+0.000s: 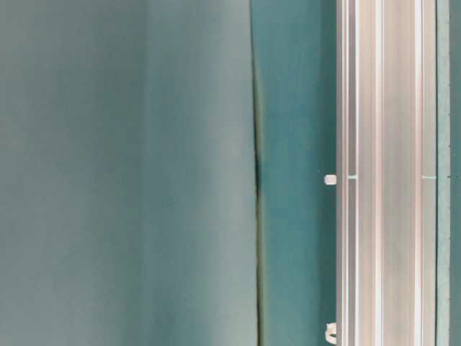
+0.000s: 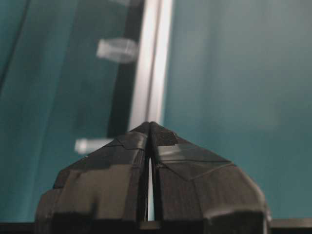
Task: Lift the large metal rail with both hands.
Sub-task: 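Move both grippers down over the two ends of the silver rail, then close both grippers on the silver rail near each end, then lift the rail with both grippers and raise it off the table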
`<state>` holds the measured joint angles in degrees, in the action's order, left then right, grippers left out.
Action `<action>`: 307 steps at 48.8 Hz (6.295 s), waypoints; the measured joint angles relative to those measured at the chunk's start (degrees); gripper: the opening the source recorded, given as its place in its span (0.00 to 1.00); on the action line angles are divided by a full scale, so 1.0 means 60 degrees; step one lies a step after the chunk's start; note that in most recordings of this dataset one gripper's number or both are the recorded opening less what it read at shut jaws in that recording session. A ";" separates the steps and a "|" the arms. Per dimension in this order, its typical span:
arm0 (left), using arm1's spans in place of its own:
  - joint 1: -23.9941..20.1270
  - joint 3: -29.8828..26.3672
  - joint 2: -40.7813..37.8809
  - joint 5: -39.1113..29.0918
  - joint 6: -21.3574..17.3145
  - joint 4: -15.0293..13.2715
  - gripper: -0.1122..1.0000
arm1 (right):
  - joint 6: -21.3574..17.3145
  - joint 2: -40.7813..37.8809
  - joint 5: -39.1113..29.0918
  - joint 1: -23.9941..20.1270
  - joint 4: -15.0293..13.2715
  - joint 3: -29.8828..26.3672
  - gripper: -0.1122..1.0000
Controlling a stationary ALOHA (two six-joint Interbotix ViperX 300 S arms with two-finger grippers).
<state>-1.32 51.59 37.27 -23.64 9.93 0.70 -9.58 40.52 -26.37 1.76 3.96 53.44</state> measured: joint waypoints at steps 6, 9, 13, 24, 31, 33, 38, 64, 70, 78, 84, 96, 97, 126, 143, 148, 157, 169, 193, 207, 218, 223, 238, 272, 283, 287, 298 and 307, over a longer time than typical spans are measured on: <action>0.0029 -0.0278 -0.0542 -0.0718 0.0015 0.0000 0.09 | -0.0059 -0.0762 -0.0967 0.0000 0.0000 -0.0410 0.10; 0.0029 -0.0454 -0.0850 -0.1143 0.0015 0.0000 0.09 | -0.0029 -0.1113 -0.1406 0.0000 0.0000 -0.0615 0.10; 0.0044 -0.0747 -0.1289 -0.1802 -0.0029 0.0015 0.09 | -0.0059 -0.1655 -0.2065 -0.0015 0.0000 -0.0937 0.10; 0.0044 -0.1260 -0.2212 -0.2505 -0.0103 0.0029 0.09 | -0.0029 -0.2988 -0.3750 -0.0073 -0.0088 -0.1919 0.10; 0.0044 -0.1289 -0.2520 -0.2534 -0.0264 0.0029 0.09 | 0.0234 -0.3604 -0.4556 -0.0088 -0.0220 -0.2373 0.10; 0.0044 -0.1289 -0.2563 -0.2549 -0.0322 0.0029 0.09 | 0.0352 -0.3765 -0.4644 -0.0103 -0.0234 -0.2476 0.10; 0.0044 -0.1289 -0.2578 -0.2578 -0.0469 0.0044 0.09 | 0.0557 -0.3984 -0.4644 -0.0132 -0.0234 -0.2622 0.10; 0.0205 -0.1509 -0.2856 -0.3457 -0.0396 0.0044 0.61 | 0.0659 -0.4204 -0.3530 -0.0234 -0.0117 -0.2388 0.47; 0.0234 -0.1494 -0.2886 -0.3340 -0.0366 0.0044 0.91 | 0.0645 -0.4248 -0.3120 -0.0249 -0.0132 -0.2197 0.80; 0.0249 -0.1465 -0.3003 -0.2695 -0.0498 0.0073 0.91 | 0.0659 -0.4497 -0.2681 -0.0278 -0.0425 -0.2065 0.97; 0.0264 -0.1406 -0.3296 -0.2534 -0.0601 0.0088 0.91 | 0.0659 -0.4688 -0.2637 -0.0293 -0.0498 -0.2065 0.97; 0.0278 -0.1392 -0.4072 -0.2124 -0.0659 0.0088 0.91 | 0.0674 -0.4937 -0.2417 -0.0308 -0.0542 -0.2036 0.97; 0.0278 -0.1377 -0.4146 -0.2021 -0.0674 0.0088 0.91 | 0.0674 -0.4951 -0.2417 -0.0308 -0.0542 -0.2036 0.97; 0.0146 -0.0879 -0.5259 -0.0762 -0.0674 0.0088 0.91 | 0.0908 -0.5625 -0.1714 -0.0381 -0.0586 -0.1655 0.97; -0.0029 -0.0513 -0.5479 -0.0146 -0.0659 0.0088 0.91 | 0.0908 -0.6357 -0.1245 -0.0396 -0.0586 -0.1523 0.97; -0.0029 -0.0513 -0.5552 -0.0059 -0.0615 0.0103 0.91 | 0.0923 -0.6460 -0.1084 -0.0381 -0.0586 -0.1494 0.97; -0.0015 -0.0513 -0.5552 -0.0015 -0.0586 0.0088 0.91 | 0.0908 -0.6606 -0.0820 -0.0396 -0.0571 -0.1421 0.97; 0.0000 -0.0513 -0.5552 -0.0015 -0.0571 0.0088 0.86 | 0.0908 -0.6650 -0.0718 -0.0396 -0.0586 -0.1436 0.94; 0.0234 -0.0483 -0.5508 -0.0059 -0.0454 0.0103 0.43 | 0.0908 -0.6709 -0.1025 -0.0483 -0.0571 -0.1509 0.44; 0.0234 -0.0469 -0.5508 -0.0059 -0.0483 0.0103 0.43 | 0.0908 -0.6724 -0.1011 -0.0469 -0.0571 -0.1523 0.44; 0.0220 -0.0483 -0.5405 -0.0146 -0.0498 0.0103 0.43 | 0.0908 -0.6694 -0.1304 -0.0454 -0.0571 -0.1670 0.44; 0.0220 -0.0571 -0.5186 -0.0498 -0.0513 0.0103 0.43 | 0.0923 -0.6533 -0.1772 -0.0439 -0.0557 -0.1875 0.44; 0.0234 -0.1128 -0.4087 -0.2168 -0.0498 0.0103 0.43 | 0.0908 -0.5552 -0.3706 -0.0396 -0.0527 -0.2710 0.44; 0.0249 -0.2578 -0.1436 -0.5552 -0.0498 0.0103 0.43 | 0.0850 -0.4351 -0.6797 -0.0322 -0.0410 -0.4995 0.44; 0.0249 -0.3369 -0.1479 -0.6035 -0.0542 0.0103 0.43 | 0.0835 -0.4365 -0.7690 -0.0322 -0.0396 -0.5698 0.44; 0.0249 -0.3647 -0.1538 -0.6270 -0.0542 0.0103 0.43 | 0.0835 -0.4351 -0.7910 -0.0322 -0.0396 -0.5977 0.44; 0.0249 -0.4263 -0.1538 -0.6738 -0.0542 0.0103 0.43 | 0.0776 -0.4321 -0.8789 -0.0322 -0.0381 -0.6855 0.44; 0.0234 -0.4863 -0.1553 -0.7119 -0.0498 0.0103 0.43 | 0.0776 -0.4321 -0.9653 -0.0366 -0.0396 -0.7661 0.44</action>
<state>0.09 22.41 27.95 -66.36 6.94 1.32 -4.92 14.59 -84.29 -0.44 1.58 7.47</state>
